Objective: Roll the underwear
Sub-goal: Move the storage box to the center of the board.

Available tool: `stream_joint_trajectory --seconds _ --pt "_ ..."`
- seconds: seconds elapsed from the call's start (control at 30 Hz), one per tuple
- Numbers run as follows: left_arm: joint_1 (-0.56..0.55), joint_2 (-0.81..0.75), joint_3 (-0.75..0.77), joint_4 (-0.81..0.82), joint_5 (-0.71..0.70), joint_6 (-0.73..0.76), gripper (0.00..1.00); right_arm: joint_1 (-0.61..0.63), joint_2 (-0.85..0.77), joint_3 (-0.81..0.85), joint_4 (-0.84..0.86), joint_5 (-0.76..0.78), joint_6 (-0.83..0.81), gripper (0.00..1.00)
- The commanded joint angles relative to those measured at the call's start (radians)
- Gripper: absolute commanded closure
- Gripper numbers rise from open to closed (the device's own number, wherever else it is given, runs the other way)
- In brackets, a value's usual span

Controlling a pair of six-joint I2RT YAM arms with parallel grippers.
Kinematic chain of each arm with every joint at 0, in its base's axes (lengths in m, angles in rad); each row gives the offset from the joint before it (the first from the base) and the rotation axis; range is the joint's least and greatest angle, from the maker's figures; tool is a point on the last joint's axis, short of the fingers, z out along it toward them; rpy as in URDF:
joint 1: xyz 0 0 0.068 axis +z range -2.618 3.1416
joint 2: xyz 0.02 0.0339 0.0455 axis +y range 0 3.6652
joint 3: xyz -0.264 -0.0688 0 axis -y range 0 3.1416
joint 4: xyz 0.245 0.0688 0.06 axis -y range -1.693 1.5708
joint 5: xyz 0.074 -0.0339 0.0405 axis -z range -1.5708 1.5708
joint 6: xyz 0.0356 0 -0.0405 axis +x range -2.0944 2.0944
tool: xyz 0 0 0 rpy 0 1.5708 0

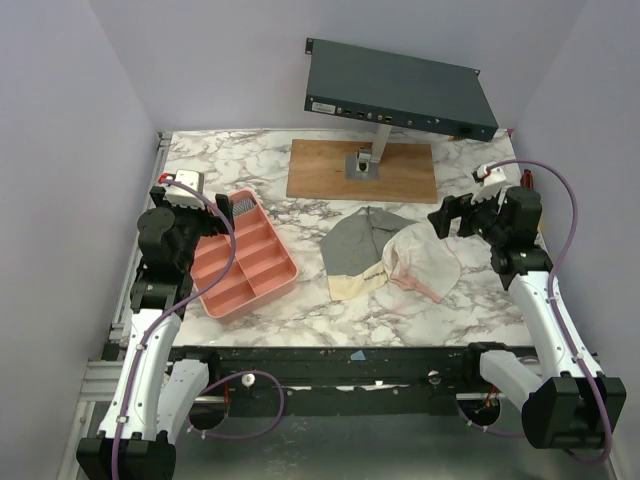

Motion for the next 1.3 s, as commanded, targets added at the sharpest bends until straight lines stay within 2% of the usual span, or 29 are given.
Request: stream_joint_trajectory --seconds 0.0,0.23,0.43,0.57,0.8,1.03,1.27 --pt "0.007 0.0 0.011 -0.006 -0.016 -0.001 0.01 -0.001 -0.011 -0.009 0.006 -0.019 0.004 0.0" --pt "0.006 0.02 0.041 -0.05 -0.021 0.054 0.01 -0.001 -0.008 -0.016 0.008 -0.041 -0.003 0.0" --pt "0.006 0.078 0.135 -0.27 0.099 0.215 0.01 -0.001 -0.004 -0.044 0.013 -0.066 -0.019 0.0" --pt "0.006 0.084 0.131 -0.4 0.195 0.316 0.01 0.0 0.007 -0.056 0.009 -0.114 -0.037 0.0" --pt "0.007 0.184 0.118 -0.561 0.237 0.438 0.01 -0.001 0.019 -0.062 0.008 -0.125 -0.05 0.0" --pt "-0.024 0.283 0.082 -0.559 0.265 0.458 0.01 -0.001 0.027 -0.064 0.007 -0.125 -0.056 0.0" --pt "-0.115 0.429 0.087 -0.489 0.19 0.425 0.12 -0.001 0.023 -0.067 0.003 -0.129 -0.062 0.0"
